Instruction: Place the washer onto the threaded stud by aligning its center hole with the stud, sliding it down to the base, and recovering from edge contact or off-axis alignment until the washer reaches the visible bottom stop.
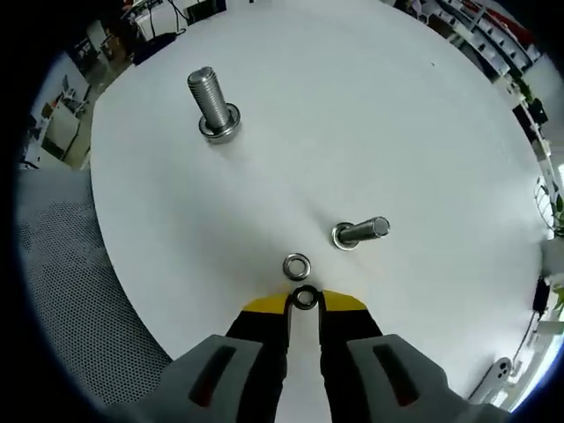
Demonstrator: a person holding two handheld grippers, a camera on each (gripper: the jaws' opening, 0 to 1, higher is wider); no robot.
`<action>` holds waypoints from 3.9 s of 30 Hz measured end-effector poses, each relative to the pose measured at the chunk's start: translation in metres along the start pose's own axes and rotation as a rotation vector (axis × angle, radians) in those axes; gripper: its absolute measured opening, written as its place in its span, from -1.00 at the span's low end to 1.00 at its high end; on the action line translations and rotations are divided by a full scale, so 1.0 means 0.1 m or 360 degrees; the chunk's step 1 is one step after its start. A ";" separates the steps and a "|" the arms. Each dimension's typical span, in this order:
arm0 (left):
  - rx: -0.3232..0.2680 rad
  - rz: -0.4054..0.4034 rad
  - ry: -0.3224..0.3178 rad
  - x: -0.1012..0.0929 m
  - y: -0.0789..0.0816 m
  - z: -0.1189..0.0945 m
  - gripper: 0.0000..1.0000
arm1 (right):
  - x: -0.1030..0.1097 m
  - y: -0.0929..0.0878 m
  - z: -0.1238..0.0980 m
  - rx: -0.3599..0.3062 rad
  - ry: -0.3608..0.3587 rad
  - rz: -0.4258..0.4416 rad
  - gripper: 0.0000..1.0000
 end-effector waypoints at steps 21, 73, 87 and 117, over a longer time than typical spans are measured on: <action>-0.0009 0.0011 -0.0022 -0.01 0.00 0.00 -0.76 | 0.05 -0.08 -0.03 -0.0099 -0.0074 0.0138 -0.72; 0.0006 0.0004 -0.0004 0.00 -0.01 -0.01 -0.76 | -0.26 0.25 -0.48 -0.0457 -0.0152 0.0083 -0.73; 0.0001 0.0000 -0.0001 0.00 -0.01 -0.01 -0.76 | -0.28 0.32 -0.41 -0.0444 -0.0162 0.0049 -0.73; -0.0007 -0.0006 0.0000 0.00 0.00 -0.01 -0.76 | -0.32 0.43 -0.36 -0.0435 -0.0179 0.0033 -0.73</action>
Point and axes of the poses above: the point that each gripper's makers call its tool centre point, and the gripper's own axes: z roughly forward along the fingers, x roughly to its left, y roughly out of its top, the point moved 9 cm from there along -z, roughly backward along the fingers, and after that the axes turned 11 degrees about -y, right-handed, at the moved point
